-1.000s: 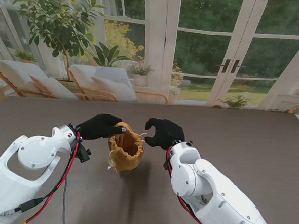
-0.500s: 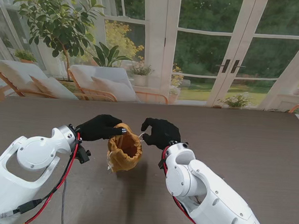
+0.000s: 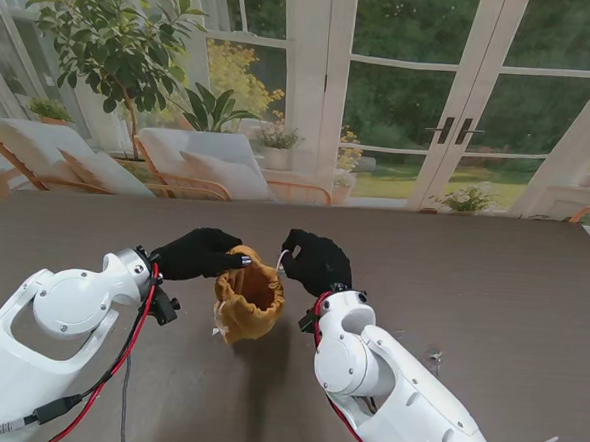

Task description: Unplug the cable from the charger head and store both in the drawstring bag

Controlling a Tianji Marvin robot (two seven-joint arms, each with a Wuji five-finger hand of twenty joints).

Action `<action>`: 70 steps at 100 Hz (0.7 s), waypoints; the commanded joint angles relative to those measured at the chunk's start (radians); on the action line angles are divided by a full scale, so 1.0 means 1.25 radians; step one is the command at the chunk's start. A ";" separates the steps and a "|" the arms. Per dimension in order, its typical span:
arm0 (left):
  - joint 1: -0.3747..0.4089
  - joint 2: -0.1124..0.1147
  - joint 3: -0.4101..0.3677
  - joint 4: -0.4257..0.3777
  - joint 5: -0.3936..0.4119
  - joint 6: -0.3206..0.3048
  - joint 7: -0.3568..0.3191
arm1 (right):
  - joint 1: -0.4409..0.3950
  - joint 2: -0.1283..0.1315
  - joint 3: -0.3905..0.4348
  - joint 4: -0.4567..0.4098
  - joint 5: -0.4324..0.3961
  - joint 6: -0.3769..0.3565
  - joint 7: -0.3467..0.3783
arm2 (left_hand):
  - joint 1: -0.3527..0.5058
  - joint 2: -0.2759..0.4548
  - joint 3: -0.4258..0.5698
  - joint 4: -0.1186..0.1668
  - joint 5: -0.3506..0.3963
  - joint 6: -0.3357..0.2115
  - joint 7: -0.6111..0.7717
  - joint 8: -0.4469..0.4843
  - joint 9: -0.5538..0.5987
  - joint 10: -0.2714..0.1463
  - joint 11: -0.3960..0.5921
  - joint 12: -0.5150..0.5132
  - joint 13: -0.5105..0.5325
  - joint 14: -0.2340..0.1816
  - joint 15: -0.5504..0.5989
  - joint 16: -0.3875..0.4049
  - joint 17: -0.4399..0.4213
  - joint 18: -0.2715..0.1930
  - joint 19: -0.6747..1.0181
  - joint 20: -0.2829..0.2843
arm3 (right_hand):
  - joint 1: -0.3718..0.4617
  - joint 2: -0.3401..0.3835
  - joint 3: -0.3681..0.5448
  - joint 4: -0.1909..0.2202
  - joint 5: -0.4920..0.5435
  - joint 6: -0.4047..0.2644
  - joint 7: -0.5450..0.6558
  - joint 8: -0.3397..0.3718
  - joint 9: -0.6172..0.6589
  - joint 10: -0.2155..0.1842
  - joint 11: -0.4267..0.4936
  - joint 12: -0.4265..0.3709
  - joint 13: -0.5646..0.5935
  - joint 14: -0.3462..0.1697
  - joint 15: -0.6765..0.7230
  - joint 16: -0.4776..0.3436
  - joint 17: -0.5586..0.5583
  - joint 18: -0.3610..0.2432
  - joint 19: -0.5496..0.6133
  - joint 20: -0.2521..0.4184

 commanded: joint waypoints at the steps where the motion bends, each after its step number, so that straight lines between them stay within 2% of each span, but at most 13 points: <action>1: 0.002 -0.001 -0.002 -0.010 -0.001 0.006 -0.016 | -0.013 -0.006 0.001 0.002 -0.009 -0.005 0.029 | 0.020 -0.004 -0.001 -0.006 0.016 0.000 0.011 0.001 -0.018 -0.004 -0.003 0.009 -0.013 0.010 -0.002 0.008 -0.022 -0.029 -0.001 0.026 | 0.027 0.024 -0.032 -0.021 -0.028 0.001 0.031 0.016 0.026 -0.015 0.026 0.019 0.026 -0.012 0.029 0.012 0.201 -0.002 0.047 0.004; 18: 0.003 -0.001 0.000 -0.013 -0.001 0.018 -0.016 | -0.024 -0.016 0.012 0.012 0.017 -0.015 0.001 | 0.025 -0.002 -0.008 -0.004 0.016 0.002 0.006 0.001 -0.019 -0.002 -0.006 0.008 -0.014 0.012 -0.004 0.007 -0.022 -0.029 -0.001 0.026 | 0.030 0.021 -0.026 -0.023 -0.030 0.013 0.047 0.021 0.037 -0.015 0.036 0.025 0.027 -0.018 0.049 0.014 0.214 -0.001 0.052 0.001; 42: 0.004 -0.001 0.001 -0.016 -0.001 0.023 -0.015 | -0.033 -0.050 0.014 0.041 0.061 -0.028 -0.090 | 0.029 -0.001 -0.014 -0.002 0.016 0.002 0.003 0.002 -0.018 0.001 -0.010 0.006 -0.014 0.014 -0.005 0.005 -0.022 -0.028 -0.002 0.026 | 0.029 0.020 -0.017 -0.027 -0.039 0.024 0.063 0.022 0.050 -0.007 0.039 0.024 0.027 -0.021 0.077 0.020 0.238 0.006 0.061 -0.002; 70: 0.012 -0.002 -0.005 -0.024 0.003 0.029 -0.012 | -0.035 -0.077 0.017 0.068 0.100 -0.073 -0.166 | 0.033 0.001 -0.021 0.000 0.013 0.004 0.000 0.001 -0.018 0.001 -0.010 0.006 -0.013 0.013 -0.004 0.004 -0.020 -0.027 -0.001 0.027 | 0.026 0.033 -0.027 -0.028 -0.059 -0.005 0.085 0.031 0.051 0.003 0.050 0.027 0.026 -0.014 0.105 0.027 0.239 0.019 0.070 -0.001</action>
